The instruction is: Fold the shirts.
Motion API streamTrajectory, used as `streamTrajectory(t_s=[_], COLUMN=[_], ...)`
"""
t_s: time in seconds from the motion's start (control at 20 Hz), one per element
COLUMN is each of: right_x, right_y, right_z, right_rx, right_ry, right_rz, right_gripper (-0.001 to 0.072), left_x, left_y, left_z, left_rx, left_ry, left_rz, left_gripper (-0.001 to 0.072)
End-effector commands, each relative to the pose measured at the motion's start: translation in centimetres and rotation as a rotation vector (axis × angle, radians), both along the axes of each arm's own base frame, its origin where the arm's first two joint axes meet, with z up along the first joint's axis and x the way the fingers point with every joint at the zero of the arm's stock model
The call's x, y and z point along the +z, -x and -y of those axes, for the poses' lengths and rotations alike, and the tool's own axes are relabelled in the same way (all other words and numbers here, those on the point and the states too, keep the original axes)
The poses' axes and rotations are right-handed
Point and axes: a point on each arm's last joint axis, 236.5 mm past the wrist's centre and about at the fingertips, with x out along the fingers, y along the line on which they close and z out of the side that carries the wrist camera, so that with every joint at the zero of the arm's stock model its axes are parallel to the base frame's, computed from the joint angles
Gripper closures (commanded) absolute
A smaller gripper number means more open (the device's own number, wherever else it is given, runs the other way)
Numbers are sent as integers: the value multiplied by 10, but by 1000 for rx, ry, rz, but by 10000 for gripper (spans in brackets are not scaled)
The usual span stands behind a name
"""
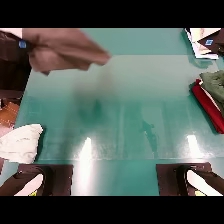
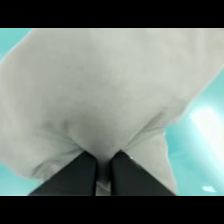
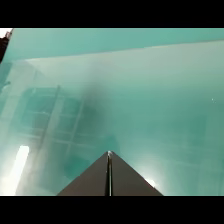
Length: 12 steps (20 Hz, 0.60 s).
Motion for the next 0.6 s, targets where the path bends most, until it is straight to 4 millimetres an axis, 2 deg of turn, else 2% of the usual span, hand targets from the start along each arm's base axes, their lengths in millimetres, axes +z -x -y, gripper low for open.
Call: streamTrajectory(t_s=[0.0, 0.1, 0.25, 0.45, 0.55], right_x=[4, 3, 2, -1, -2], right_y=[-2, -2, 0, 3, 4], right_z=[0, 0, -1, -2, -2], right_rx=[-7, -6, -1, 9, 13], right_ry=[-7, -6, -5, -2, 0], right_rz=[15, 14, 7, -9, -16], right_gripper=[691, 691, 691, 691, 691], left_x=[31, -4, -79, -168, -201], left_y=[45, 47, 46, 29, 23], left_z=[57, 74, 97, 135, 141], left_rx=[-247, -318, -443, -539, -553], left_ry=[43, -23, -149, -197, -215], left_rz=[65, -44, -282, -524, -625], left_gripper=[682, 682, 682, 681, 680])
